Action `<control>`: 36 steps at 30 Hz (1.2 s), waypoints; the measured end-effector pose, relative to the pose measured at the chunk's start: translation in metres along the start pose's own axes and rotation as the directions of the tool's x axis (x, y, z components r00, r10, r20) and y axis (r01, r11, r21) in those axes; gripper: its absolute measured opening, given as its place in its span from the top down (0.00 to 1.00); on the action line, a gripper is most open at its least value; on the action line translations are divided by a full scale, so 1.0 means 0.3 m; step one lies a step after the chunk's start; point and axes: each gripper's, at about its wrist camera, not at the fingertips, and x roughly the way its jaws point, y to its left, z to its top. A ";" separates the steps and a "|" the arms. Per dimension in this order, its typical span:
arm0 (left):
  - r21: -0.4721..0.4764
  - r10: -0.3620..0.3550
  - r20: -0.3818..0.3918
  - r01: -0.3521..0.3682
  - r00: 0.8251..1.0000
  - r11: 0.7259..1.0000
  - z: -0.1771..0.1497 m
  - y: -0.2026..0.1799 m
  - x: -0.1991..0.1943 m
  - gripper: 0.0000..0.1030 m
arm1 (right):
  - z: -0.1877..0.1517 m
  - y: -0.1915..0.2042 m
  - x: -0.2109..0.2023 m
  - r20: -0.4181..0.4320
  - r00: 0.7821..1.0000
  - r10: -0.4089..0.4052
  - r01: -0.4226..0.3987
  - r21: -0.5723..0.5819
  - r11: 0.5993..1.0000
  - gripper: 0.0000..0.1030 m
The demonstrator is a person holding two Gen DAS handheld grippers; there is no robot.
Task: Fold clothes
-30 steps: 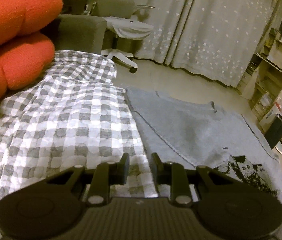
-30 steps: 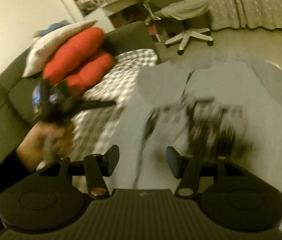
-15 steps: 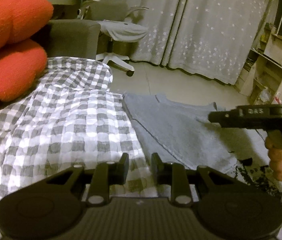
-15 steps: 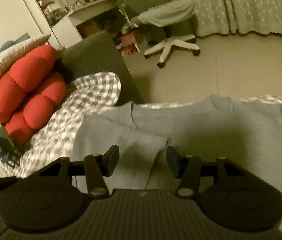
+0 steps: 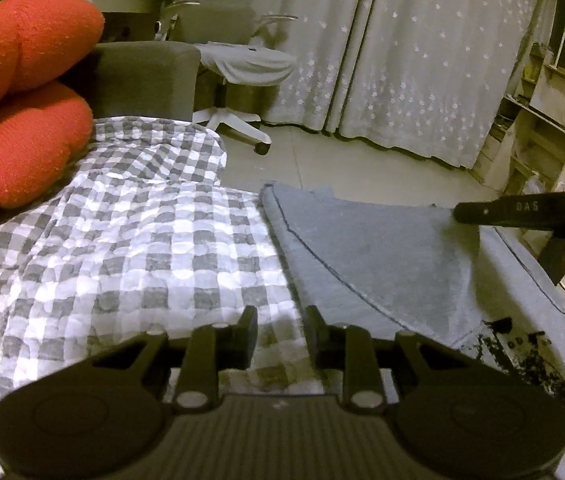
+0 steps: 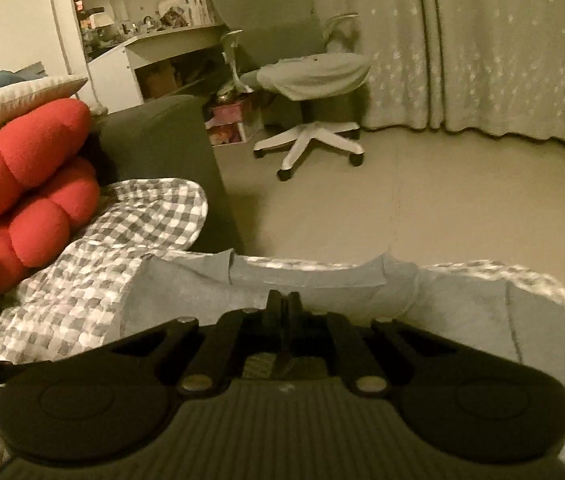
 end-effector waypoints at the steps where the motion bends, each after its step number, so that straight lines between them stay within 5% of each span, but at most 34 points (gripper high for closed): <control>1: 0.002 0.003 0.000 -0.003 1.000 1.000 -0.001 0.002 -0.001 0.75 | -0.004 0.005 0.010 -0.006 1.000 -0.022 0.022 0.000 1.000 0.98; 8: -0.004 0.012 -0.001 -0.012 1.000 1.000 0.002 0.014 0.003 0.74 | 0.000 0.003 0.003 -0.019 0.997 -0.071 0.072 0.047 0.996 0.98; 10: -0.008 0.008 -0.002 -0.008 1.000 1.000 0.002 0.014 0.005 0.74 | -0.011 -0.002 0.025 -0.039 0.997 -0.063 0.065 0.072 0.995 0.90; 14: -0.009 0.009 0.001 -0.009 1.000 1.000 0.004 0.019 0.004 0.73 | -0.025 -0.040 0.023 -0.111 0.993 0.049 -0.035 0.124 0.992 0.84; 16: -0.018 0.009 0.002 -0.009 1.000 1.000 0.008 0.024 0.006 0.73 | -0.020 -0.056 -0.014 -0.126 0.987 0.099 -0.083 0.123 0.989 0.58; 22: -0.020 0.006 0.003 -0.006 1.000 1.000 0.012 0.016 0.008 0.72 | -0.080 -0.071 -0.050 -0.256 0.937 0.239 -0.209 0.141 0.968 0.55; 27: -0.019 0.003 0.003 -0.003 1.000 1.000 0.015 0.008 0.010 0.72 | -0.127 -0.023 -0.027 -0.288 0.927 0.241 -0.207 0.145 0.968 0.67; 31: -0.015 -0.004 0.000 0.004 1.000 1.000 0.012 0.004 0.013 0.72 | -0.128 0.015 -0.050 -0.280 0.938 0.204 -0.181 0.105 0.978 1.00; 36: 0.005 -0.008 -0.004 0.008 1.000 1.000 0.004 -0.011 0.013 0.72 | -0.126 0.018 -0.123 -0.235 0.958 0.162 -0.136 0.123 0.983 0.99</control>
